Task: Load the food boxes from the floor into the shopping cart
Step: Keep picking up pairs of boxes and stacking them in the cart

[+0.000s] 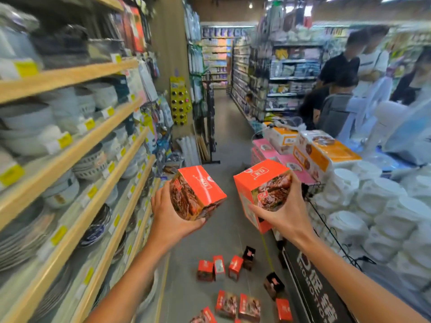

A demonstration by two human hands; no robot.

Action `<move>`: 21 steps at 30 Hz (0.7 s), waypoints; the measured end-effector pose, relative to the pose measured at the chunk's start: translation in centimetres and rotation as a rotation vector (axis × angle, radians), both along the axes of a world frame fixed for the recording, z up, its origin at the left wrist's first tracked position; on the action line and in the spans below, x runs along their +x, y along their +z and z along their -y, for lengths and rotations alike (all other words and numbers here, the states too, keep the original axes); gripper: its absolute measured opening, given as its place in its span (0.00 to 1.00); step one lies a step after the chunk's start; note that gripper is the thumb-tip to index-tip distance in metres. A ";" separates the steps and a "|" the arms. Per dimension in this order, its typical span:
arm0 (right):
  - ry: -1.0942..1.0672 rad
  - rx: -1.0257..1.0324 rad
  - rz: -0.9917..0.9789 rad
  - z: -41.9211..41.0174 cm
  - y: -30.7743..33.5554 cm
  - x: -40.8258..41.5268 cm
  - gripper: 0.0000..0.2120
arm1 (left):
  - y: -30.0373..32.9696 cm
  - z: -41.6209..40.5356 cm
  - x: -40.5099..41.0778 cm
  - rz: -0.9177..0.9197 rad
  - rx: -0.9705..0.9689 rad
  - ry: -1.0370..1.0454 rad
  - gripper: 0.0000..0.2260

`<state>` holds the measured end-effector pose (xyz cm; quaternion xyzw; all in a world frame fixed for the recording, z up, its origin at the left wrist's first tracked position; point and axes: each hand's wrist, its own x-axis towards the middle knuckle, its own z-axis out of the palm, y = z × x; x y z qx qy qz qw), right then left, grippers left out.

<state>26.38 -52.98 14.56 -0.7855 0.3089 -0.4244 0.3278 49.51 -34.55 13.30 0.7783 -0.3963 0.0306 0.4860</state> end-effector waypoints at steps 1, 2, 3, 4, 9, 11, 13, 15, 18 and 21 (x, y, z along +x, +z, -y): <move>0.021 -0.013 0.016 -0.1 0.4 1.0 0.58 | 0.7 -0.6 0.6 0.004 -0.017 0.020 0.57; 0.047 -0.020 0.032 -0.3 0.8 1.9 0.58 | 1.5 -1.3 1.1 0.011 -0.025 0.042 0.57; 0.077 -0.022 0.048 -0.4 1.2 2.9 0.58 | 2.1 -1.9 1.6 0.015 -0.025 0.065 0.57; 0.110 -0.022 0.061 -0.5 1.6 3.8 0.58 | 2.7 -2.6 2.0 0.020 -0.025 0.089 0.58; 0.293 -0.032 0.122 -0.5 2.5 7.8 0.59 | 4.5 -5.2 2.4 0.065 -0.035 0.242 0.58; 0.383 -0.022 0.141 -0.2 2.8 9.0 0.60 | 5.1 -6.1 1.8 0.065 -0.035 0.328 0.58; 0.469 0.007 0.157 0.0 3.1 9.9 0.60 | 5.4 -7.2 1.0 0.069 -0.046 0.394 0.56; 0.566 0.028 0.162 0.0 3.4 10.7 0.60 | 5.7 -8.4 -0.1 0.075 -0.046 0.467 0.55; 0.716 0.051 0.159 -0.4 4.0 12.0 0.61 | 5.9 -10.7 -2.4 0.090 -0.051 0.581 0.54; 0.839 0.063 0.142 -2.4 4.0 13.2 0.64 | 5.4 -13.9 -5.3 0.092 -0.041 0.710 0.55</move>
